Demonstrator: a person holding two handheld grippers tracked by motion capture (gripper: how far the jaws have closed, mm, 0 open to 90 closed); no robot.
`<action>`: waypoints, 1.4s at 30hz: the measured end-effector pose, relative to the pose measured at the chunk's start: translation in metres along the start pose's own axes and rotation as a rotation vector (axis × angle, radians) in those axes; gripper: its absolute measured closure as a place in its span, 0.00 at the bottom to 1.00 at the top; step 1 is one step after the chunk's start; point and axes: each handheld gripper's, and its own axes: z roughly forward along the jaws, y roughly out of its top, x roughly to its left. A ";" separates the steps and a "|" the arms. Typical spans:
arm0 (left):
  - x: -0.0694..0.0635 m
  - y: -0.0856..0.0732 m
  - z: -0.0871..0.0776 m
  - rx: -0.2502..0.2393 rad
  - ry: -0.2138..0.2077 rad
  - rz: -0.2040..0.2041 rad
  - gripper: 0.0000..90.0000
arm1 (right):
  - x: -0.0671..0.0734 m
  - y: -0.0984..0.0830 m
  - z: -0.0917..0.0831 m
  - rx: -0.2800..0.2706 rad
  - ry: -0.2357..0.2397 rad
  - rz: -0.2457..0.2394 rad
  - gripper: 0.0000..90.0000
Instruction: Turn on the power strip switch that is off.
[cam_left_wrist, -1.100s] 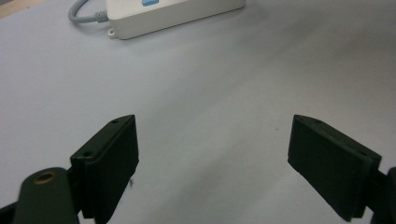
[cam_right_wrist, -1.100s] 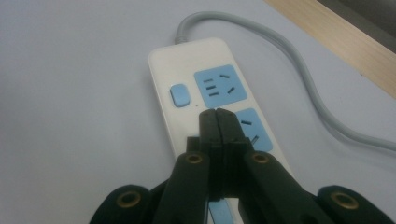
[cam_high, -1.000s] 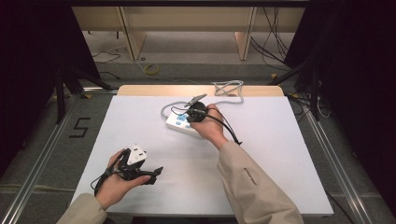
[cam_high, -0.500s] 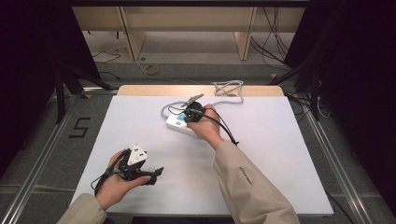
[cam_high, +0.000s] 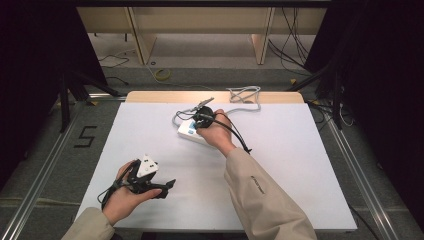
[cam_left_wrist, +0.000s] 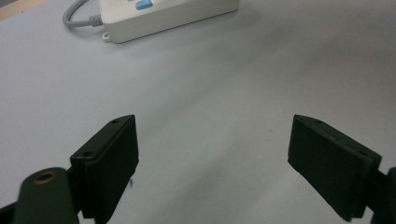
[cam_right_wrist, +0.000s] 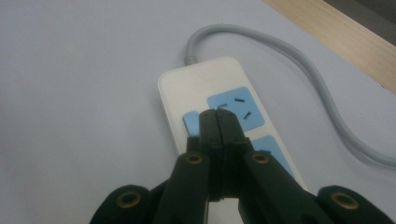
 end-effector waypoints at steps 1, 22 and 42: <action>0.000 0.000 0.000 0.000 0.000 0.000 0.18 | 0.000 0.000 0.000 0.002 0.001 0.000 1.00; -0.002 0.000 0.001 0.009 -0.004 0.015 0.18 | 0.010 0.009 0.014 0.032 0.013 0.007 1.00; -0.001 0.000 0.001 0.007 -0.005 0.012 0.18 | 0.010 0.011 0.029 0.067 0.013 0.010 1.00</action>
